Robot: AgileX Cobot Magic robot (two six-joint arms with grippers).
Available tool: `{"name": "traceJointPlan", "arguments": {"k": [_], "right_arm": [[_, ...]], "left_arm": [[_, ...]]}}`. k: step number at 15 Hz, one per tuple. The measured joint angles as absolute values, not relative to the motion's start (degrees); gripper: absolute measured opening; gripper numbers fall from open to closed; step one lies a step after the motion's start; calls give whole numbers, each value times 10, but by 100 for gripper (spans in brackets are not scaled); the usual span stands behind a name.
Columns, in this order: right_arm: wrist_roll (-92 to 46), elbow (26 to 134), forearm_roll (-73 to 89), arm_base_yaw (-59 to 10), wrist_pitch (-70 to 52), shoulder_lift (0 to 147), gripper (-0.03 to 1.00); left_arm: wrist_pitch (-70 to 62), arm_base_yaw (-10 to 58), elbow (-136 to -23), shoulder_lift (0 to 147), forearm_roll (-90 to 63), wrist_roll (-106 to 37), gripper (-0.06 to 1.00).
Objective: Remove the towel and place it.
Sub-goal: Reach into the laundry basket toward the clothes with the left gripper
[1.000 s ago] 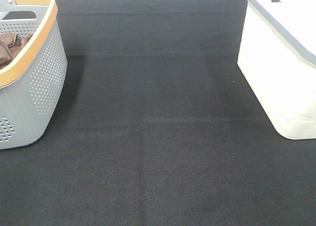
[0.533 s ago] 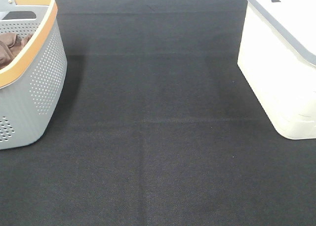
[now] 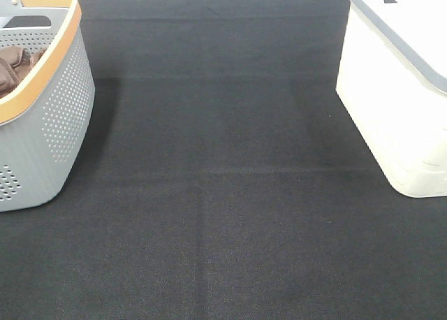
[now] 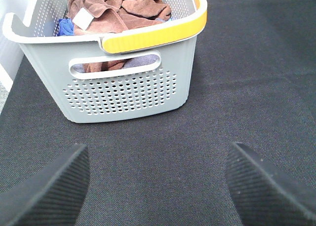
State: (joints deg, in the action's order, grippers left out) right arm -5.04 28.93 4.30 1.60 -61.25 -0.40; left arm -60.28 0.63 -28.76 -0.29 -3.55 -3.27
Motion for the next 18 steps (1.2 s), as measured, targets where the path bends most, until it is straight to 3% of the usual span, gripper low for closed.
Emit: {"name": "traceJointPlan", "arguments": {"k": [18], "right_arm": [[-50,289,43,16,-612,-4,72]], "left_arm": [[-603,6,-288,-3,-36,-33,73]]}}
